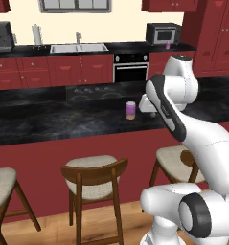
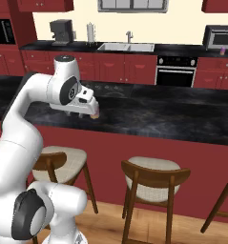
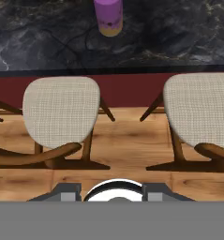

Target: Four empty soda cans are scattered around the kitchen. Gather all the cans and cluster them next to the stove for recycling.

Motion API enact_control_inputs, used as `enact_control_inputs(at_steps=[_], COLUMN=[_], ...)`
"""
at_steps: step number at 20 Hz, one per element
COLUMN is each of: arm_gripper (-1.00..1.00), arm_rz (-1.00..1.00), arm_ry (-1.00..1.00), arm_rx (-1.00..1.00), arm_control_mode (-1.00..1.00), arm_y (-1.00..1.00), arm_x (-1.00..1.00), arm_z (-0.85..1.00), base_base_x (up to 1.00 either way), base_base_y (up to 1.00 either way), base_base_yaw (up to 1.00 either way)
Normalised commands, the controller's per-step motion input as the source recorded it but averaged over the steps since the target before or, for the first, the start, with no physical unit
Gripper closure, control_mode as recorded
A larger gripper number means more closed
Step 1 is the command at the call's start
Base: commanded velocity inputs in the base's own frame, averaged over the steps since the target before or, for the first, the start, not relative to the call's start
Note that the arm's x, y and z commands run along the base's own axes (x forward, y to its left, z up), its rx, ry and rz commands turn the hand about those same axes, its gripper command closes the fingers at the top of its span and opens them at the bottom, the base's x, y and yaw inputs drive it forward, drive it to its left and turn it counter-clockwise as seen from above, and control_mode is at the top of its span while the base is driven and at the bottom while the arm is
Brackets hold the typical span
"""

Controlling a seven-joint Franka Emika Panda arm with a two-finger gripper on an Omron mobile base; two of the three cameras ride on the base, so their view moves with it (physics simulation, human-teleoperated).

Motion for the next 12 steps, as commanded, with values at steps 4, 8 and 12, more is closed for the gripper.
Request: enact_control_inputs(at_steps=[4, 8, 12], arm_gripper=[-1.00, -1.00, -1.00], arm_rz=[0.00, 0.00, 0.00], arm_ry=[-0.02, 0.04, 0.09], arm_rx=[0.00, 0.00, 0.00], arm_control_mode=[-1.00, -1.00, -1.00], arm_y=[0.00, 0.02, 0.00], arm_x=[0.26, 0.66, 0.55], arm_z=[-0.03, -0.05, 0.00], base_base_x=[0.00, 0.00, 0.00], base_base_y=[0.00, 0.00, 0.00], base_base_yaw=[0.00, 0.00, 0.00])
